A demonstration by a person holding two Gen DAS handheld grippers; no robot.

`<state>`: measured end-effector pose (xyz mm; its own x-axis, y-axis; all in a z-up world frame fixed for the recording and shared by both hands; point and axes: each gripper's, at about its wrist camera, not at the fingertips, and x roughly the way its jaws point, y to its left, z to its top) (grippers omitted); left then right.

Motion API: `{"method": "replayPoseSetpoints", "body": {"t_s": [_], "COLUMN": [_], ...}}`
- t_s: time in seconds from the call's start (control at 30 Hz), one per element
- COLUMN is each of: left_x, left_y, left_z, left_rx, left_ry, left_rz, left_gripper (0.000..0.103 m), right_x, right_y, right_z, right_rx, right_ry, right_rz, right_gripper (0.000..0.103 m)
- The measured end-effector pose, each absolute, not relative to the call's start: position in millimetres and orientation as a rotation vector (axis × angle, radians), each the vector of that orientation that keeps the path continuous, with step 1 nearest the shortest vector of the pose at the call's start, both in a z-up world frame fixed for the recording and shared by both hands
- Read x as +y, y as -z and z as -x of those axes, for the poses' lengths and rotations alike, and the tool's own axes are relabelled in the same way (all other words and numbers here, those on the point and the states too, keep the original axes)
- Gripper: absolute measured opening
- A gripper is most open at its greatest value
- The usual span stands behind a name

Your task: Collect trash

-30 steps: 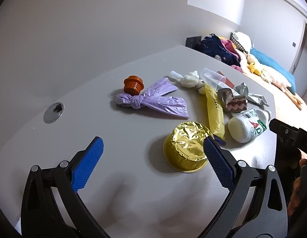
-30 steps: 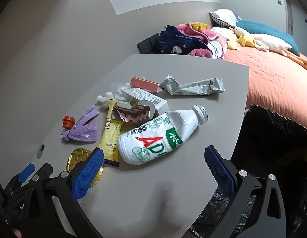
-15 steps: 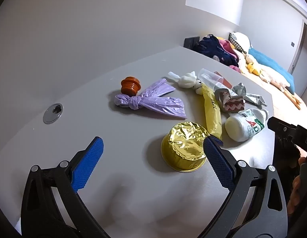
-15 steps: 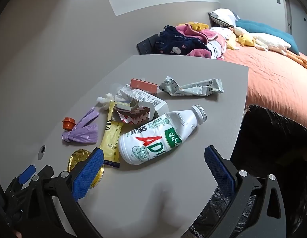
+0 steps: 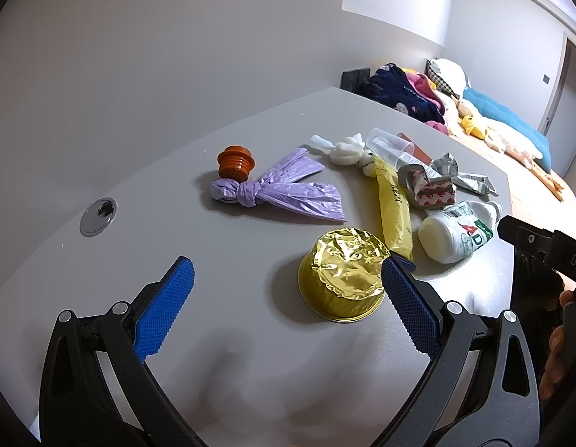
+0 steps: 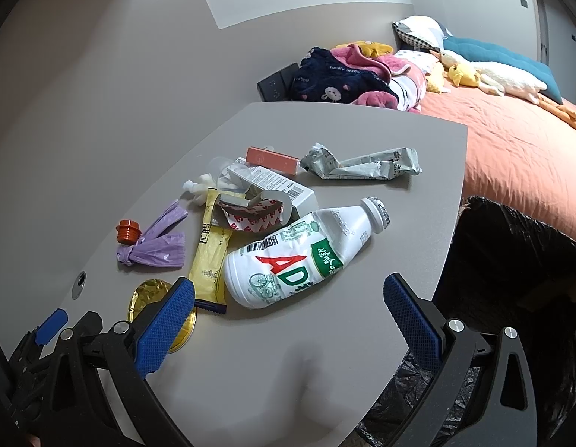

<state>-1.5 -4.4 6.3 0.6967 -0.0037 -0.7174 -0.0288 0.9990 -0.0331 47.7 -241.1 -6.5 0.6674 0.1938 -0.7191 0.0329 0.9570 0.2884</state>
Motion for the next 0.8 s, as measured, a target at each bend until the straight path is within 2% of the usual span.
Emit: {"method": "replayPoseSetpoints", "body": {"t_s": [0.8], "left_x": [-7.0], "left_y": [-9.3], "left_z": [4.7], "left_rx": [0.79], "left_ry": [-0.008], "left_rz": [0.036], "left_gripper": [0.097], "right_x": [-241.3], "right_y": [8.3], "right_z": [-47.3], "right_rx": [0.841], "right_ry": [-0.093], "right_rz": [-0.293], "right_gripper": [0.101]}}
